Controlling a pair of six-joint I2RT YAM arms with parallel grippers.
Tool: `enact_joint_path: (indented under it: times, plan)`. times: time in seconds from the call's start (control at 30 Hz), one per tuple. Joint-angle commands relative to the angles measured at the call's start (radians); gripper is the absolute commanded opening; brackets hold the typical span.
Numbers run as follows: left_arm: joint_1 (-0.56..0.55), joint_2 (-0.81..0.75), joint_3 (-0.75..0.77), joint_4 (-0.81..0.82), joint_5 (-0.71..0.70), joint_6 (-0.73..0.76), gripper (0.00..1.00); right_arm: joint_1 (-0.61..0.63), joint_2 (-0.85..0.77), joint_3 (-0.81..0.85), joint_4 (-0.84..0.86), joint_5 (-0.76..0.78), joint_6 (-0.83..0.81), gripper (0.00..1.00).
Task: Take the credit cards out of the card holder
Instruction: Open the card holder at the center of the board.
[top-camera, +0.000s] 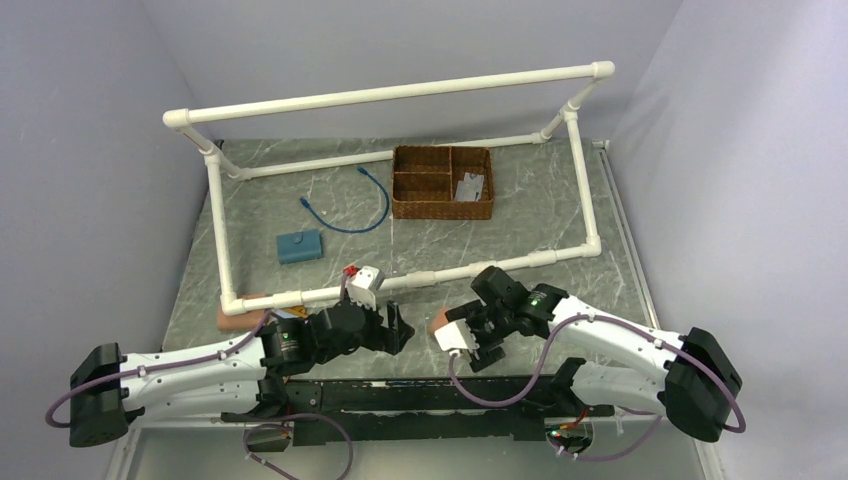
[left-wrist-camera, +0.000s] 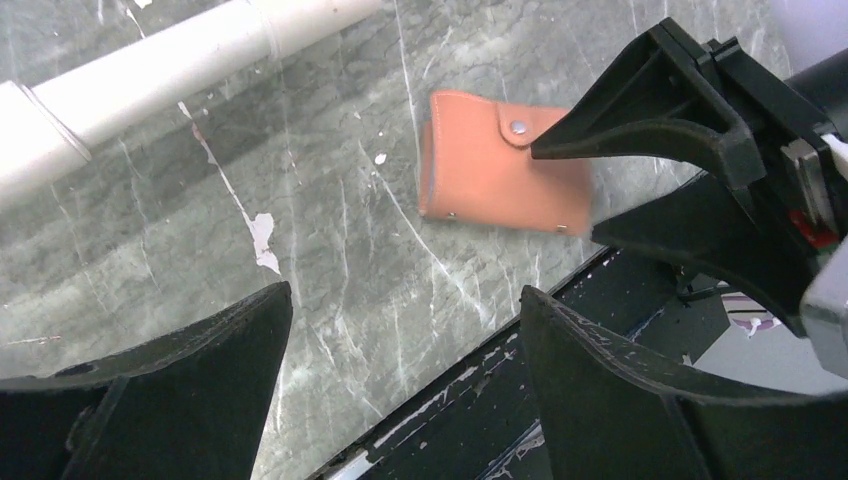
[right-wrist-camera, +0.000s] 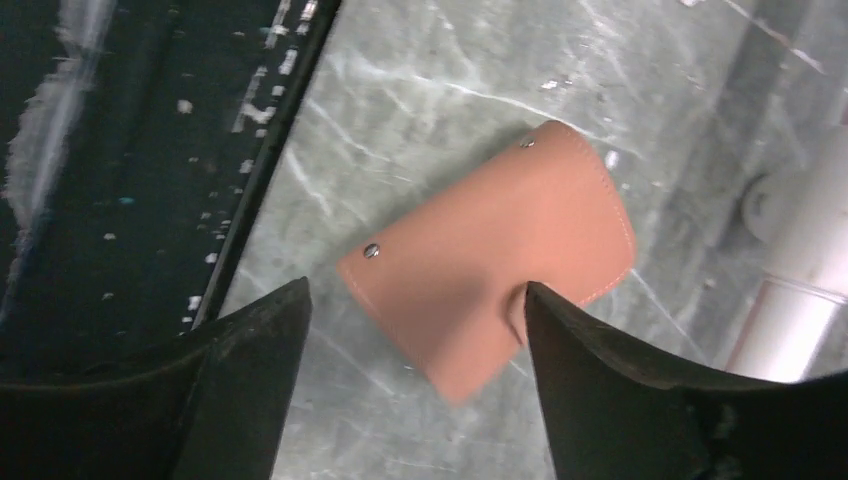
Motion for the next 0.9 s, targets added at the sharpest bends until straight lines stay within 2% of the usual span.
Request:
enact_joint_path:
  times: [0.0, 0.13, 0.23, 0.33, 0.43, 0.5, 0.67, 0.87]
  plan:
    - [0.005, 0.009, -0.021, 0.069, 0.029, -0.059, 0.88, -0.001, -0.003, 0.026, -0.128, -0.161, -0.025, 0.86]
    - [0.01, 0.031, -0.051, 0.127, 0.062, -0.097, 0.87, -0.058, -0.003, 0.074, -0.158, -0.277, 0.012, 0.96]
    - [0.012, 0.058, -0.074, 0.191, 0.094, -0.163, 0.87, -0.173, -0.019, 0.107, -0.148, -0.361, 0.077, 0.99]
    - [0.013, 0.098, -0.111, 0.276, 0.116, -0.314, 0.85, -0.276, -0.043, 0.108, -0.082, -0.361, 0.186, 1.0]
    - [0.012, 0.164, -0.147, 0.342, 0.13, -0.53, 0.82, -0.322, -0.041, 0.109, -0.046, -0.315, 0.273, 1.0]
    - [0.013, 0.213, -0.143, 0.354, 0.135, -0.631, 0.8, -0.33, -0.022, 0.105, -0.037, -0.315, 0.295, 0.95]
    - [0.013, 0.347, -0.077, 0.342, 0.113, -0.734, 0.8, -0.291, 0.058, 0.086, 0.0, -0.27, 0.297, 0.67]
    - [0.013, 0.477, 0.008, 0.277, 0.062, -0.831, 0.77, -0.151, 0.096, 0.045, 0.146, -0.07, 0.308, 0.64]
